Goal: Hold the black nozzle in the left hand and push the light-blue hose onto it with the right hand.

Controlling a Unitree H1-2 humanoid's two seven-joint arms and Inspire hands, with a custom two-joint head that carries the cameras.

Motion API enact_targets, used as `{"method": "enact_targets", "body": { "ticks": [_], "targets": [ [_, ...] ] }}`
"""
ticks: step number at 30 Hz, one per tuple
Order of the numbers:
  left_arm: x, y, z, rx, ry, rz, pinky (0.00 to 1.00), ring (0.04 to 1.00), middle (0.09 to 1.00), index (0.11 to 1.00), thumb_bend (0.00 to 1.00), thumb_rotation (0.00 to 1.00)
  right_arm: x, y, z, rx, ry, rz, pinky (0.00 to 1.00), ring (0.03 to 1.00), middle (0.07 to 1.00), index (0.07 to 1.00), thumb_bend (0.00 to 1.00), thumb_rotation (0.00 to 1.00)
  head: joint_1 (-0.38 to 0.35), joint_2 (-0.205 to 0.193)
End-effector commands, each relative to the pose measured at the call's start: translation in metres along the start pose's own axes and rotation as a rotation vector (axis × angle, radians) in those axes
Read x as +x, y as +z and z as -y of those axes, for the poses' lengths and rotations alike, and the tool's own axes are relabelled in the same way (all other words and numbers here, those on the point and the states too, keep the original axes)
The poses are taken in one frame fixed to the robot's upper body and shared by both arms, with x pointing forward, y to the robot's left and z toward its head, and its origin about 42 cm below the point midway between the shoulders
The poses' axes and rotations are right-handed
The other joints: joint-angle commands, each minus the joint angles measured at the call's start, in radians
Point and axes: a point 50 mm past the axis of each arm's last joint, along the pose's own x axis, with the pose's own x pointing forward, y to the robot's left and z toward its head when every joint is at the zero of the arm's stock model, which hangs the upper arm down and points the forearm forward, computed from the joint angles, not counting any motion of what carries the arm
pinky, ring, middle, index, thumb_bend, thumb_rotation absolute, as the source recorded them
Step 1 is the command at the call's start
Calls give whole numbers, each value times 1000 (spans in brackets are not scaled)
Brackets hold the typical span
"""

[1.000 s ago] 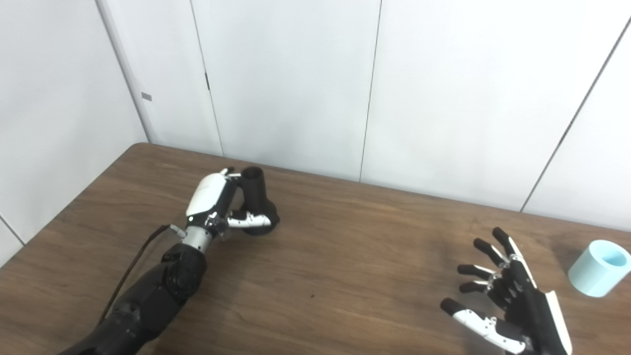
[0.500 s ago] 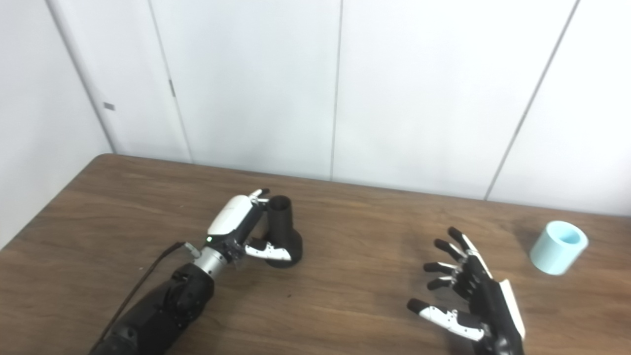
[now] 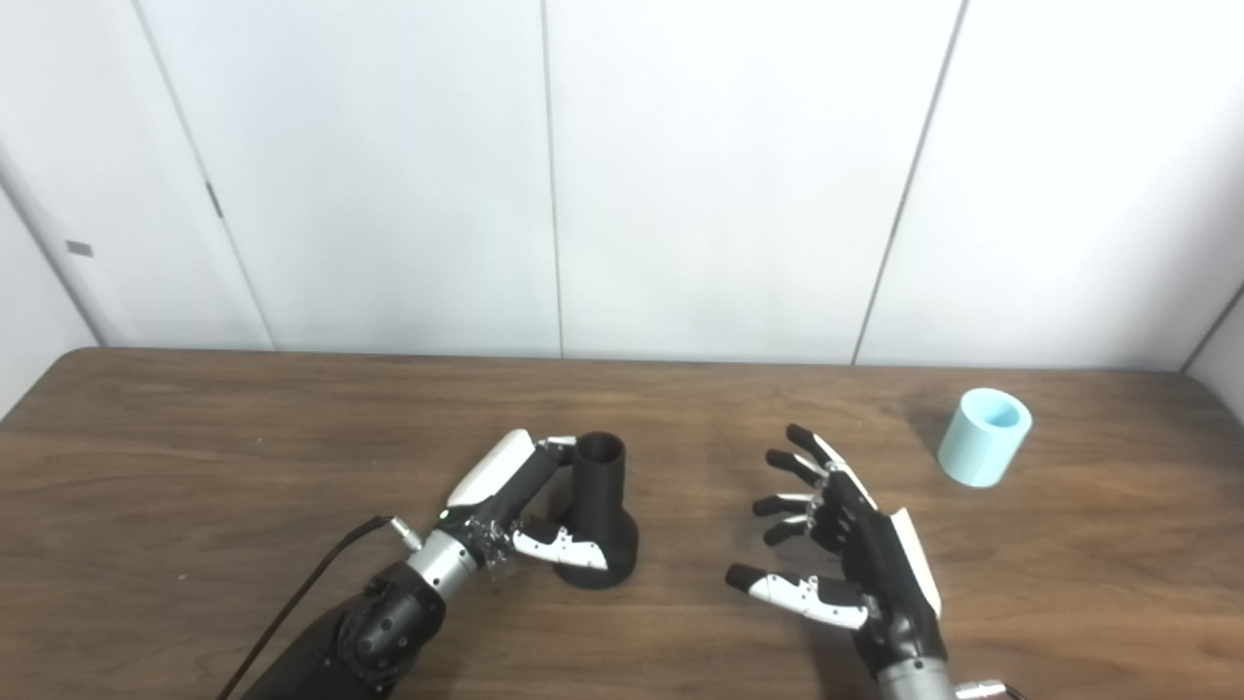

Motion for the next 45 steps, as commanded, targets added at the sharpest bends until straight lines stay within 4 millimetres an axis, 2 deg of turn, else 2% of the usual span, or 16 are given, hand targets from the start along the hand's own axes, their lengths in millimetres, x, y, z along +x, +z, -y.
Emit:
{"method": "enact_targets", "body": {
  "ticks": [1,3,7,12,13,15,20,22,24,25,26,30,33,38,40,45],
  "targets": [
    [-62,-29,84,-115,-164,-186,493,550,473,481,528,0,8,19,0,-3,-12,101,480,626,807,871,795,73,-1,1],
    [-62,-29,84,-116,-168,-190,444,525,467,481,528,0,8,19,0,-5,-14,98,483,627,806,870,795,78,0,5],
    [-62,-31,82,-133,-166,-195,449,522,455,482,528,0,8,17,0,7,-13,94,475,622,806,872,793,75,-2,5],
    [-65,-33,76,-99,-175,-202,404,488,445,482,528,0,11,20,-1,4,-6,99,484,622,805,873,792,72,-55,5],
    [-66,-34,75,-82,-178,-193,417,495,444,482,528,0,13,22,-1,-5,-6,110,488,627,810,870,808,103,-55,5],
    [-68,-38,73,-57,-182,-181,418,492,440,483,528,0,20,26,1,-27,-2,135,487,628,811,869,820,131,-116,-17],
    [-77,-48,67,-24,-205,-205,451,517,452,482,528,0,44,53,26,-403,47,219,536,656,806,868,842,205,-238,-62],
    [-83,-52,64,-7,-209,-206,436,508,452,482,528,0,60,79,42,-637,107,225,609,735,858,888,847,266,-280,-77],
    [-89,-56,63,26,-227,-212,457,531,484,481,526,0,77,108,59,-807,123,245,625,763,850,868,890,217,-330,-93],
    [-91,-57,62,37,-234,-212,473,541,487,481,526,0,81,117,63,-845,120,247,609,761,848,864,900,208,-334,-94],
    [-93,-58,62,64,-245,-210,502,556,497,479,525,0,87,134,68,-883,105,253,576,749,836,857,908,173,-352,-94],
    [-99,-64,64,136,-275,-212,540,579,499,478,525,0,95,186,81,-967,55,282,553,741,823,851,895,110,-386,-100],
    [-101,-67,66,167,-285,-214,524,562,476,483,527,0,96,208,93,-999,9,272,539,722,811,839,899,67,-403,-107],
    [-103,-71,65,209,-317,-213,546,588,451,495,527,0,92,227,119,-964,-108,236,558,759,827,852,887,77,-445,-137],
    [-105,-73,65,213,-326,-222,508,571,448,501,526,0,92,229,129,-943,-167,222,591,774,842,854,878,114,-462,-148],
    [-112,-81,65,223,-353,-249,515,583,453,498,526,0,105,213,167,-852,-265,160,664,821,874,862,903,202,-507,-177]
  ]
}}
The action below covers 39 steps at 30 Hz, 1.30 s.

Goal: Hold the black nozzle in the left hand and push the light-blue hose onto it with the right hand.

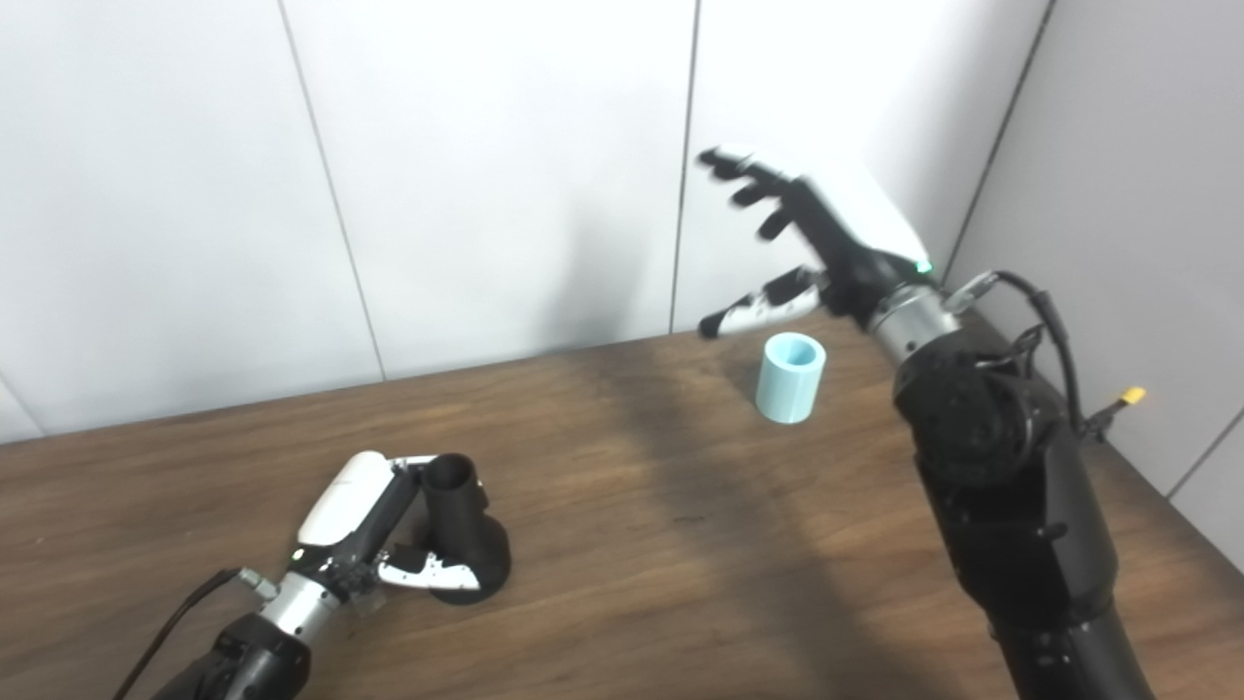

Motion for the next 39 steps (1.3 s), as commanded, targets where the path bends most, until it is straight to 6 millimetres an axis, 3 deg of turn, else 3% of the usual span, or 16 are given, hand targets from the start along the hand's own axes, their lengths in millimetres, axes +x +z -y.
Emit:
{"method": "enact_targets", "body": {
  "ticks": [1,5,8,10,15,23,29,39],
  "targets": [
    [-125,-52,86,17,-373,-284,511,581,458,495,527,0,19,-8,33,20,-124,21,674,828,883,863,914,214,-1,1],
    [-126,-53,86,21,-369,-284,467,548,451,495,527,0,23,-36,28,120,-90,-88,713,855,927,889,926,265,-17,-14],
    [-127,-55,86,20,-372,-288,492,567,458,493,527,0,25,-56,19,156,-70,-140,746,883,946,900,933,284,-24,-22],
    [-127,-56,85,20,-371,-289,487,567,457,494,527,0,25,-65,12,153,-64,-171,763,894,946,907,954,385,-23,-24],
    [-130,-57,84,13,-341,-298,484,559,451,491,527,0,28,-86,-6,157,-60,-280,780,901,953,942,997,504,-8,-27],
    [-132,-57,79,26,-312,-280,490,552,445,490,527,0,28,-114,-38,345,56,-323,910,996,1000,999,980,389,-10,-26],
    [-134,-56,81,9,-328,-282,521,573,449,492,527,0,26,-130,-61,439,99,-343,912,990,1000,1000,976,359,-7,-18],
    [-136,-54,83,10,-329,-274,494,565,432,498,526,0,21,-144,-79,485,175,-357,937,998,1000,1000,973,315,0,-10]
  ]
}}
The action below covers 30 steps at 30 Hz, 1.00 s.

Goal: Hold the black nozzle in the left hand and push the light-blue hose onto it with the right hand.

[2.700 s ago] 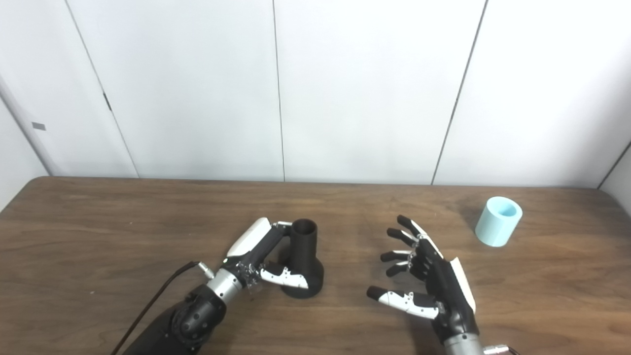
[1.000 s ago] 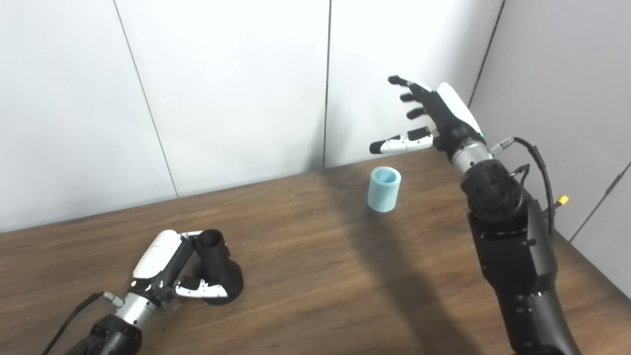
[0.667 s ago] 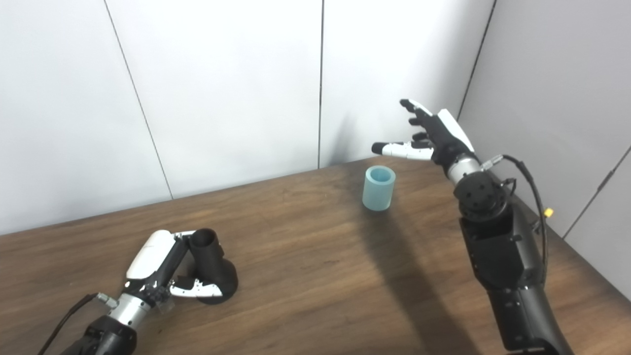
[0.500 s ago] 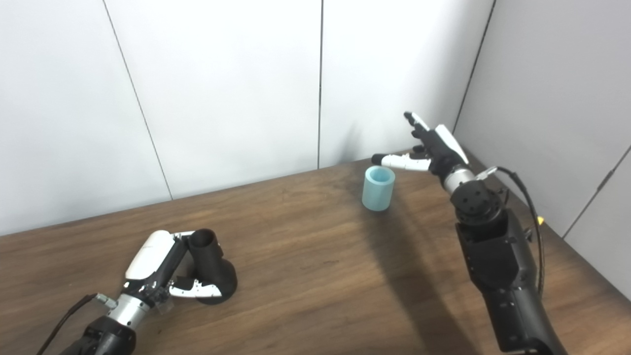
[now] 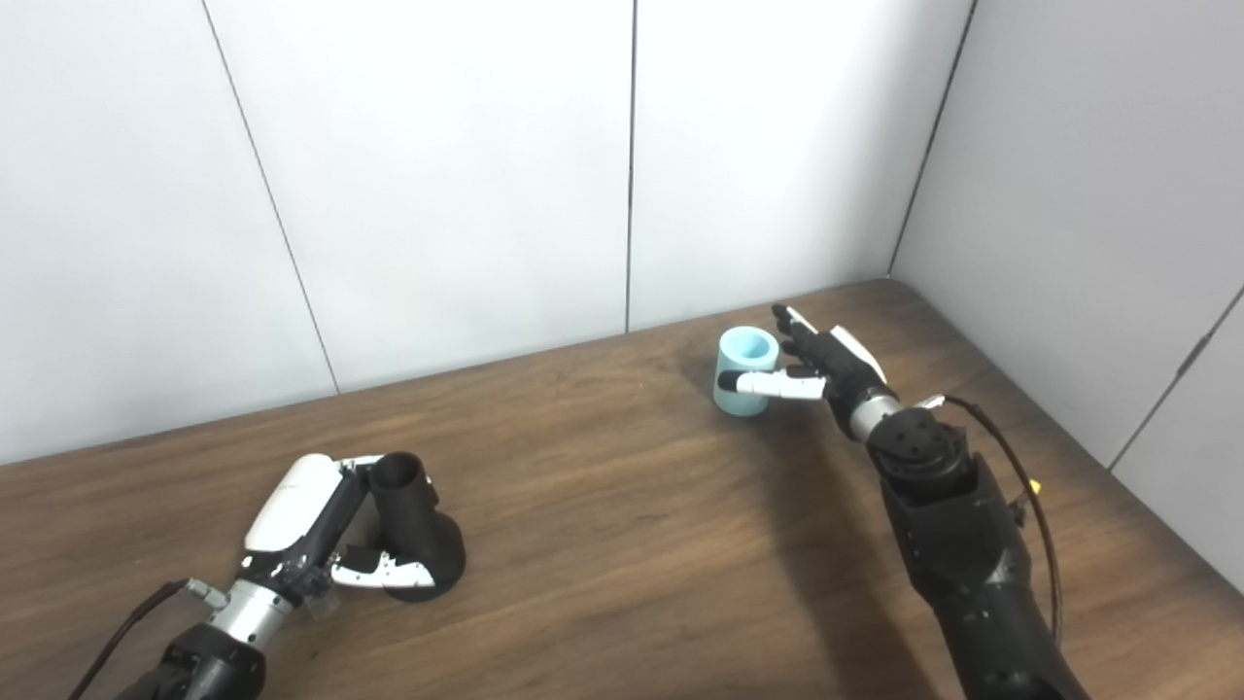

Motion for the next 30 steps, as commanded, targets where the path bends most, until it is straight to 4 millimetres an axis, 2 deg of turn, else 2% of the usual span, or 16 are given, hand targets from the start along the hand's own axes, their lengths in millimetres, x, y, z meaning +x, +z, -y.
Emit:
{"method": "enact_targets", "body": {
  "ticks": [1,9,13,16,20,27,30],
  "targets": [
    [-137,-41,90,-25,-352,-264,494,567,435,498,526,0,6,39,23,-26,-22,170,943,999,1000,1000,969,302,-1,1],
    [-138,-43,88,-21,-349,-270,514,574,444,495,526,0,12,28,13,-30,-19,168,912,978,1000,1000,941,254,5,2],
    [-139,-42,89,-19,-359,-264,496,564,440,497,526,0,15,22,2,-18,-61,151,909,951,987,1000,835,150,9,3],
    [-139,-41,89,-17,-362,-256,481,559,435,501,525,0,17,19,-5,-5,-80,147,920,935,972,1000,790,133,9,3],
    [-139,-40,89,-24,-362,-258,490,563,430,500,525,0,23,13,-16,51,-107,158,873,923,971,997,786,85,18,5],
    [-142,-39,89,-38,-357,-260,504,560,423,501,524,0,34,3,-27,81,-169,174,817,879,913,982,781,66,25,10],
    [-142,-39,89,-39,-358,-258,506,562,423,501,524,0,38,1,-30,124,-177,177,828,883,905,976,778,38,25,10]
  ]
}}
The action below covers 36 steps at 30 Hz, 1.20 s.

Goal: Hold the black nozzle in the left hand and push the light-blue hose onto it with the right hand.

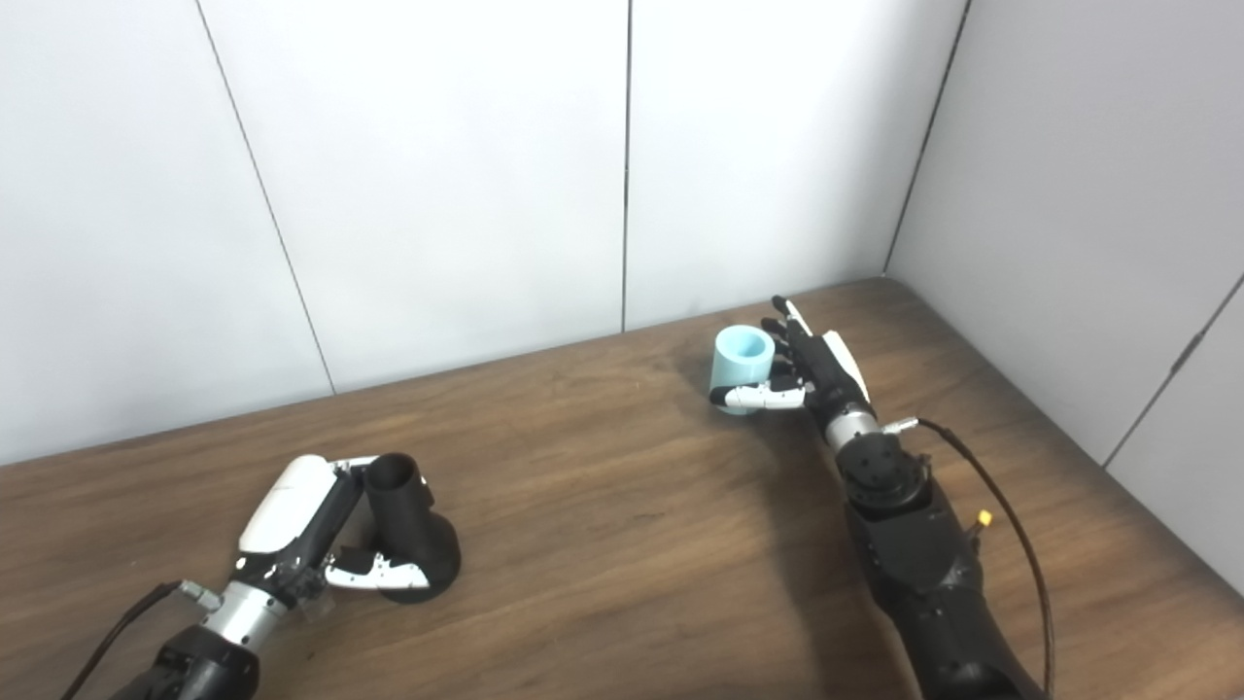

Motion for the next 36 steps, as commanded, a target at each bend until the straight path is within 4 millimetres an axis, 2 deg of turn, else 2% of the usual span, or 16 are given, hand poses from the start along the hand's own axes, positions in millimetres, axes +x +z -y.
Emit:
{"method": "enact_targets", "body": {
  "ticks": [1,8,15,21,23,27,29,33,35,36],
  "targets": [
    [-138,-36,92,-38,-356,-254,507,562,424,502,524,0,17,23,-7,61,-13,68,831,887,908,975,770,35,-1,1],
    [-139,-35,90,-34,-354,-250,481,555,428,500,525,0,20,23,-16,66,-20,62,838,877,906,965,773,53,11,14],
    [-139,-34,88,-35,-347,-249,482,552,427,500,524,0,20,24,-20,33,35,54,795,806,880,889,787,33,13,19],
    [-139,-34,87,-37,-346,-250,491,556,430,500,525,0,20,20,-21,-61,101,18,686,780,858,834,824,37,20,28],
    [-139,-34,88,-35,-346,-250,497,559,431,500,525,0,19,21,-22,-74,117,-10,675,779,865,829,790,7,20,28],
    [-140,-34,87,-38,-343,-248,510,564,429,500,525,0,19,19,-24,-152,145,-47,586,733,882,864,740,0,24,35],
    [-141,-34,87,-37,-342,-249,518,566,427,500,524,0,18,16,-25,-174,148,-49,566,707,833,841,733,0,26,39],
    [-142,-34,87,-44,-334,-250,514,559,428,498,525,0,18,15,-24,-210,134,-53,490,596,694,737,738,0,28,42],
    [-142,-34,87,-39,-338,-250,513,559,427,498,525,0,19,15,-25,-222,112,-57,465,568,663,707,738,0,28,42],
    [-142,-34,87,-35,-342,-251,517,565,430,499,525,0,19,15,-25,-227,101,-59,434,526,546,670,619,0,28,44]
  ]
}}
